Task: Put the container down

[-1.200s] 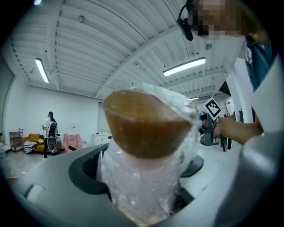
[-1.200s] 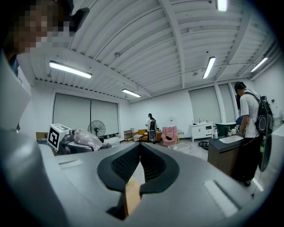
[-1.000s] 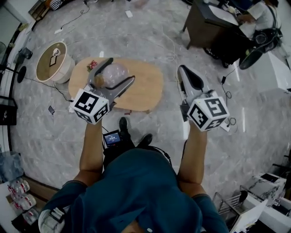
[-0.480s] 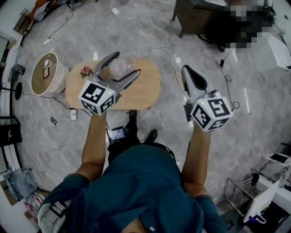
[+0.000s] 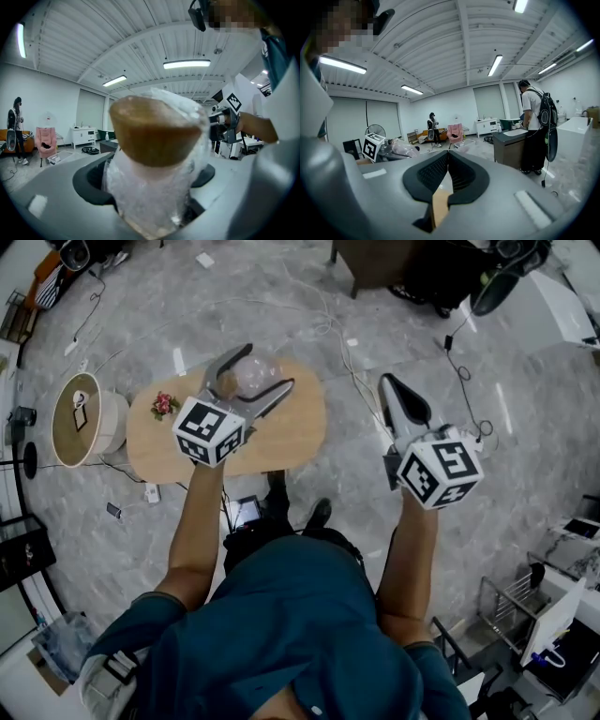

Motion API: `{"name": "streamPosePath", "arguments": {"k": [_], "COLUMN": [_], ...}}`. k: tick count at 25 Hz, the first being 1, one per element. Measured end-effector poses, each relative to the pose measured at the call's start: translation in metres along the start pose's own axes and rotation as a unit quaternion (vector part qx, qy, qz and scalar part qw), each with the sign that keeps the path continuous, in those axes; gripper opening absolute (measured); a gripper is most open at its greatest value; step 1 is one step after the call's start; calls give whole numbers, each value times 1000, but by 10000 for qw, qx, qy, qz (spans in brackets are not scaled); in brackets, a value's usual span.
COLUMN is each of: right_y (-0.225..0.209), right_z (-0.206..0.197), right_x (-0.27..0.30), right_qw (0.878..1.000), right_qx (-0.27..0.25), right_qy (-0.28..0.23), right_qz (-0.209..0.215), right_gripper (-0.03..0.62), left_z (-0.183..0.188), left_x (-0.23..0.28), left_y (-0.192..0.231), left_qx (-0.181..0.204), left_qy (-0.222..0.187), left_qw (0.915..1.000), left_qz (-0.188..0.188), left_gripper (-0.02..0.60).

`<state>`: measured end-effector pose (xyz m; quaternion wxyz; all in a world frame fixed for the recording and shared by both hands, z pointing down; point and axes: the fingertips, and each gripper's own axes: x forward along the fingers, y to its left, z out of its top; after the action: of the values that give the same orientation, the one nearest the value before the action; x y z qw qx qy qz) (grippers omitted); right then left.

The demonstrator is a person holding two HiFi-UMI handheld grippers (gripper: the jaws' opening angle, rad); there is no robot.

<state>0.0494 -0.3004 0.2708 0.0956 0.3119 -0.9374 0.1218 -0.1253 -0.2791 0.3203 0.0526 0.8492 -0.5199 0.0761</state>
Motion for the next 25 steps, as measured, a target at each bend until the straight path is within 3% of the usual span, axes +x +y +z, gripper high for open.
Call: {"name": "streamPosePath", "arguments": {"k": [12, 25], "right_y": [-32, -47], "right_z": [-32, -79], "right_x": [43, 94], "right_qw": [9967, 9895], "right_qx": [428, 890], "right_qy": [382, 782], "right_qz": [-573, -831], "right_gripper": [11, 11], "left_z": [-57, -139], "left_x": [63, 113], "left_y": [60, 109], "left_qx": [-130, -294], "left_qy": [444, 957], "left_qw": [9978, 9920], "left_qz": [-482, -775], "left_gripper": [411, 410]}}
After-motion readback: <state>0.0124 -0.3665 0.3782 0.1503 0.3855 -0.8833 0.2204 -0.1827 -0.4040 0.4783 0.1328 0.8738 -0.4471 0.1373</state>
